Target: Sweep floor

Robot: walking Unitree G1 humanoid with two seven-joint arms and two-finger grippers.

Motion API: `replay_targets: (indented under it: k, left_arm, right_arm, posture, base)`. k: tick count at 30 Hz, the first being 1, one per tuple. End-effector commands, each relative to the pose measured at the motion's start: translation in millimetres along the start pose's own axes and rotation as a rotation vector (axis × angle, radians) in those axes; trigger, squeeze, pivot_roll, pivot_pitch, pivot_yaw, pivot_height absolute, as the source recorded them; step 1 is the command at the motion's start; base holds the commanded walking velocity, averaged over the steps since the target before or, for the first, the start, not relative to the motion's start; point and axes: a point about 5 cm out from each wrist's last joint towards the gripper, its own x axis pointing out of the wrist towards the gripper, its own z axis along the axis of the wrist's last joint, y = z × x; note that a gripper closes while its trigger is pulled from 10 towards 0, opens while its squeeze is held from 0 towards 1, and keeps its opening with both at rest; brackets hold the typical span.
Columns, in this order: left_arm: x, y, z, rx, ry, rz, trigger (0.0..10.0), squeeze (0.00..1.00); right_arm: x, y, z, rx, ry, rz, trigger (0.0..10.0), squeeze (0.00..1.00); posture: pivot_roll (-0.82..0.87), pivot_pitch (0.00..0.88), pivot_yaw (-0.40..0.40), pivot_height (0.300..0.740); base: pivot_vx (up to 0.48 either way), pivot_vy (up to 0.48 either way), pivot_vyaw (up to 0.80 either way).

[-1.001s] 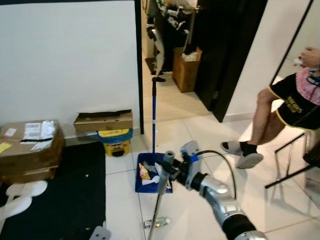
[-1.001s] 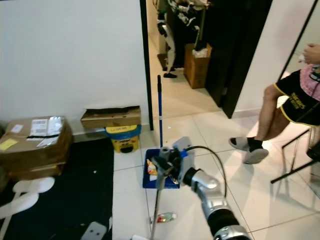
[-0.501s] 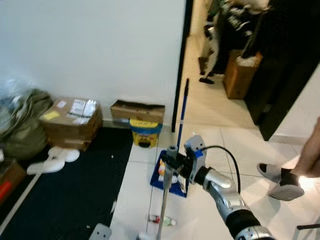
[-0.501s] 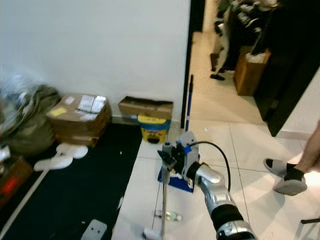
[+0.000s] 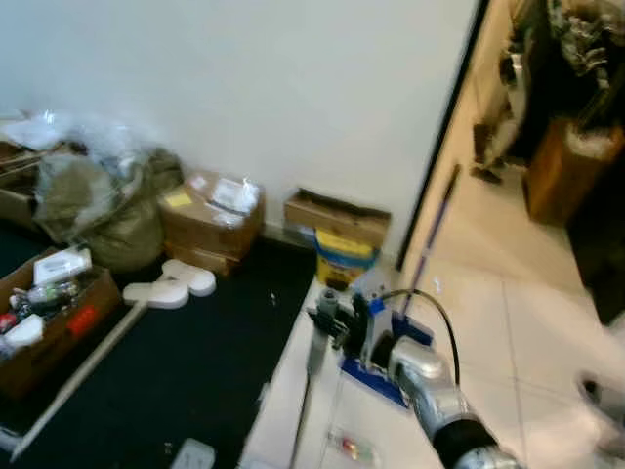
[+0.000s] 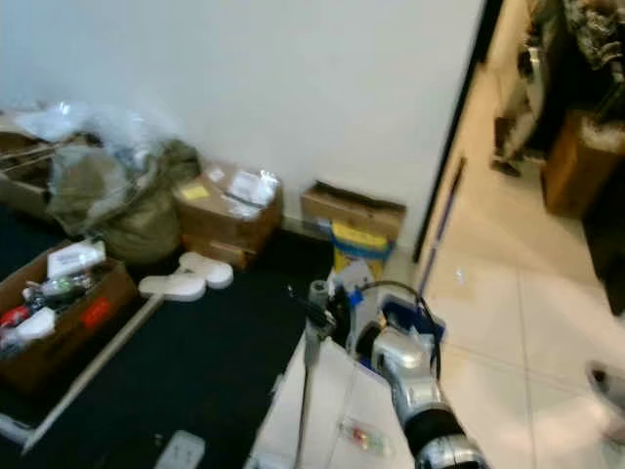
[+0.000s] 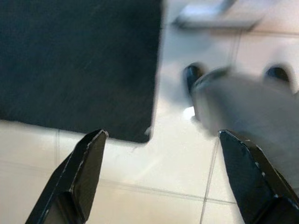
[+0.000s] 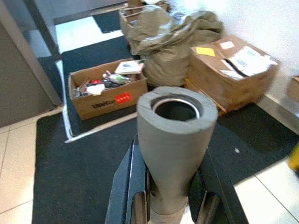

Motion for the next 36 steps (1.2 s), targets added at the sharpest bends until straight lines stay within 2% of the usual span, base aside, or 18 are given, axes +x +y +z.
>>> replay_targets:
  k: [1,7,18,31,36]
  left_arm:
    - [-1.1,-5.7,-7.3,0.002,0.028,-0.021,10.0,0.00]
    - [-1.4,-7.7,-8.7,-0.004,0.031,-0.029,10.0,0.00]
    - [-1.3,-7.9,-8.2,-0.008,0.029,-0.033,10.0,0.00]
    - [-1.4,-8.7,-8.9,-0.018,0.031,-0.031,10.0,0.00]
    - [-1.7,-9.5,-10.3,-0.032,0.034,-0.024,10.0,0.00]
  right_arm:
    - [-4.3,-8.1,0.3,-0.019,0.001,-0.050,10.0,0.00]
    - [-4.0,-14.9,0.5,-0.012,0.017,-0.117,10.0,0.00]
    - [-2.3,-16.1,0.7,0.002,0.017,-0.143,10.0,0.00]
    - [0.0,-12.8,-3.2,0.008,0.048,-0.130,10.0,0.00]
    - [2.3,-8.6,-4.7,0.055,0.052,-0.096,10.0,0.00]
  posture:
    - [-0.06,0.000,-0.054,0.740]
    - [-0.06,0.000,-0.054,0.740]
    - [-0.06,0.000,-0.053,0.740]
    - [-0.06,0.000,-0.062,0.740]
    - [-0.06,0.000,-0.064,0.740]
  base:
    - [0.000,0.000,0.00]
    - [0.000,-0.250,0.00]
    - [0.000,-0.381,0.00]
    - [0.000,-0.392,0.00]
    - [0.000,-0.288,0.00]
